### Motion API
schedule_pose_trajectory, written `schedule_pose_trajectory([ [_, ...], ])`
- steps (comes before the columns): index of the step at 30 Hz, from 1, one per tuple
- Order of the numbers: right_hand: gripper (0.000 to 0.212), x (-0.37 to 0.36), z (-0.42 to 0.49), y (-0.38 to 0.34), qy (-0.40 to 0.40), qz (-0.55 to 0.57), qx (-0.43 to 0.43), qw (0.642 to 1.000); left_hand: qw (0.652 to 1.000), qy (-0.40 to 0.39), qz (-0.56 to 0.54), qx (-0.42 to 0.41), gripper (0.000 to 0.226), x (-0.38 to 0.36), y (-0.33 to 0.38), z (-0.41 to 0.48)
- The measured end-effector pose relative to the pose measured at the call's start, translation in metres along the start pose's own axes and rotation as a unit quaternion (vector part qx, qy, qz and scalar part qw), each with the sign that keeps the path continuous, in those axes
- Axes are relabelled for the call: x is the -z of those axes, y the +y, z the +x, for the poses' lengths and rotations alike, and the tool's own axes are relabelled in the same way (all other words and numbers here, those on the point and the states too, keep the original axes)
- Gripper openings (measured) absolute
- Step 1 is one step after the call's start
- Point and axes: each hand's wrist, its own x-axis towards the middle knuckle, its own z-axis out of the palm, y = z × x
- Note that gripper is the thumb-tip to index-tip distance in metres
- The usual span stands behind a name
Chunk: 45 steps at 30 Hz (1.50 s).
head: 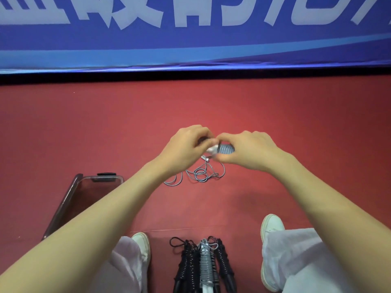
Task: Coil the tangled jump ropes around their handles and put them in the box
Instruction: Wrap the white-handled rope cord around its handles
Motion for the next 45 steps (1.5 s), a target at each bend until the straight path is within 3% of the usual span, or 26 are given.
schedule_pose_trajectory([
  [4, 0.044, 0.004, 0.008, 0.012, 0.155, 0.04, -0.041, 0.986, 0.985, 0.009, -0.147, 0.094, 0.013, -0.001, 0.013, 0.004],
  [9, 0.04, -0.003, 0.012, 0.016, 0.212, 0.046, -0.064, 0.974, 0.953, -0.068, -0.25, 0.156, 0.013, 0.002, 0.007, 0.007],
  [11, 0.041, -0.003, 0.015, 0.021, 0.215, 0.055, -0.086, 0.971, 0.966, -0.037, -0.21, 0.144, 0.017, 0.002, 0.0, 0.008],
  [14, 0.046, -0.004, 0.02, 0.032, 0.219, 0.056, -0.12, 0.967, 0.973, 0.075, -0.178, 0.127, 0.019, 0.001, -0.003, 0.008],
  [16, 0.048, -0.003, 0.022, 0.037, 0.214, 0.066, -0.136, 0.965, 0.918, 0.133, -0.333, 0.168, 0.014, 0.004, -0.001, 0.008],
  [18, 0.048, -0.002, 0.023, 0.04, 0.204, 0.096, -0.154, 0.962, 0.821, 0.158, -0.5, 0.225, 0.012, 0.007, 0.0, 0.01],
  [22, 0.049, -0.002, 0.024, 0.048, 0.184, 0.145, -0.19, 0.953, 0.683, 0.163, -0.67, 0.24, 0.017, 0.017, -0.002, 0.013],
  [23, 0.049, -0.002, 0.025, 0.049, 0.182, 0.148, -0.193, 0.953, 0.681, 0.145, -0.677, 0.24, 0.016, 0.019, 0.0, 0.013],
  [24, 0.049, -0.003, 0.026, 0.05, 0.182, 0.152, -0.196, 0.952, 0.713, 0.119, -0.646, 0.247, 0.014, 0.02, 0.001, 0.014],
  [26, 0.047, -0.005, 0.026, 0.05, 0.18, 0.157, -0.199, 0.951, 0.841, 0.048, -0.474, 0.254, 0.01, 0.016, 0.0, 0.012],
  [27, 0.046, -0.005, 0.025, 0.05, 0.178, 0.159, -0.198, 0.951, 0.886, 0.025, -0.395, 0.243, 0.011, 0.013, -0.002, 0.011],
  [28, 0.046, -0.005, 0.026, 0.049, 0.177, 0.16, -0.199, 0.951, 0.906, 0.024, -0.353, 0.232, 0.012, 0.01, -0.005, 0.011],
  [31, 0.048, -0.004, 0.025, 0.05, 0.185, 0.137, -0.197, 0.953, 0.92, 0.063, -0.32, 0.216, 0.016, 0.009, -0.011, 0.01],
  [33, 0.048, -0.005, 0.024, 0.05, 0.194, 0.097, -0.172, 0.961, 0.924, 0.032, -0.301, 0.234, 0.021, 0.007, -0.014, 0.01],
  [36, 0.047, -0.002, 0.019, 0.04, 0.2, 0.03, -0.115, 0.973, 0.907, 0.044, -0.295, 0.297, 0.027, 0.003, -0.017, 0.011],
  [38, 0.048, -0.001, 0.015, 0.026, 0.198, -0.02, -0.077, 0.977, 0.894, 0.069, -0.332, 0.294, 0.03, 0.004, -0.014, 0.015],
  [42, 0.048, -0.008, 0.01, 0.003, 0.205, -0.055, -0.008, 0.977, 0.86, -0.06, -0.428, 0.272, 0.041, 0.006, 0.001, 0.014],
  [45, 0.047, -0.008, 0.011, 0.001, 0.203, -0.061, -0.014, 0.977, 0.866, -0.094, -0.429, 0.238, 0.02, 0.005, 0.005, 0.01],
])
